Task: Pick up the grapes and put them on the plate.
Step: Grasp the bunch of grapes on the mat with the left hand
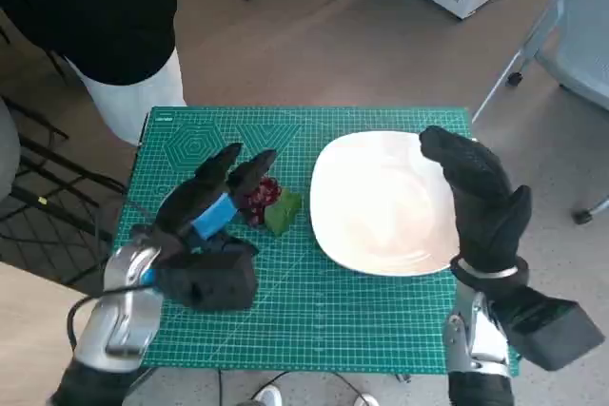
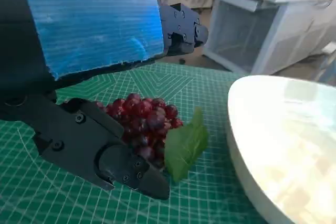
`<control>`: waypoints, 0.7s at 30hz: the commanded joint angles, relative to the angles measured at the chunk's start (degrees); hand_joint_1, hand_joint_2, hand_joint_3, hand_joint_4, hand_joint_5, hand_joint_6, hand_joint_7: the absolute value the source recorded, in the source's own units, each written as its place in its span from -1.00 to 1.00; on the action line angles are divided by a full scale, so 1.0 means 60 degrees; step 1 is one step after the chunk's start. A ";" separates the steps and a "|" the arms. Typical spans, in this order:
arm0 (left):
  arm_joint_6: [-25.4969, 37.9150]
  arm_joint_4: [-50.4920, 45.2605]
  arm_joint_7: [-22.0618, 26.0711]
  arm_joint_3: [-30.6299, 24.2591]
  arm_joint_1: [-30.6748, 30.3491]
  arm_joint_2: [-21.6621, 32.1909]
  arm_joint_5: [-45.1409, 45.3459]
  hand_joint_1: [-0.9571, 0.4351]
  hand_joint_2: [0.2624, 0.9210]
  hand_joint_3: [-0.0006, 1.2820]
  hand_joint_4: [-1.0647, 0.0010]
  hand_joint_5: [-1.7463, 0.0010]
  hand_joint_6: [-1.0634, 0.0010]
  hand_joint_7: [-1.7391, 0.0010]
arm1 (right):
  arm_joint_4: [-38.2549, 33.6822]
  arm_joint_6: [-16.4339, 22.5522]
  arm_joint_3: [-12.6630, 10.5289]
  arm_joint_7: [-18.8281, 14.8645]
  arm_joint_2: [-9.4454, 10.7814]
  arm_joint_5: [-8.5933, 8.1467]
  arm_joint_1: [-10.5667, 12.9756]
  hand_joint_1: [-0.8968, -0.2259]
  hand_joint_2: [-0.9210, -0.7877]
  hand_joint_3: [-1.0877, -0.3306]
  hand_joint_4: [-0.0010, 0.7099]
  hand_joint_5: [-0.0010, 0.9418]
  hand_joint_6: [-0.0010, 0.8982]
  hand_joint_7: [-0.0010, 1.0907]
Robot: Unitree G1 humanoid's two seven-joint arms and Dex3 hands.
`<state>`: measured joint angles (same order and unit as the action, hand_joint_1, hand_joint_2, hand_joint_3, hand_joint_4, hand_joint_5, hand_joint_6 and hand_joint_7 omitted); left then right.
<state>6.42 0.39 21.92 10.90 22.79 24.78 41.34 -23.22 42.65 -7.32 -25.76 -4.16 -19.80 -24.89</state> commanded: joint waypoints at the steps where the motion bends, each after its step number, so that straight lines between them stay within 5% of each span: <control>1: 0.0272 0.0827 -0.0127 0.0437 0.0676 -0.0054 0.0265 -0.31 0.29 -1.00 1.00 1.00 0.66 0.98 | -0.0110 -0.0154 -0.0031 0.0067 0.0040 0.0080 0.0154 -0.37 -1.00 0.01 0.10 -1.00 -0.89 -0.19; 21: 0.0894 0.6024 -0.0627 0.1811 0.3452 -0.0889 0.0353 -0.17 0.29 -1.00 1.00 1.00 0.65 0.99 | -0.0184 -0.0143 -0.0007 0.0027 0.0065 0.0087 0.0147 -0.37 -1.00 0.01 0.09 -1.00 -0.90 -0.17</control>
<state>11.59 32.21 18.65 20.93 41.53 20.37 44.37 -23.56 42.45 -7.26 -25.76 -4.01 -19.80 -24.98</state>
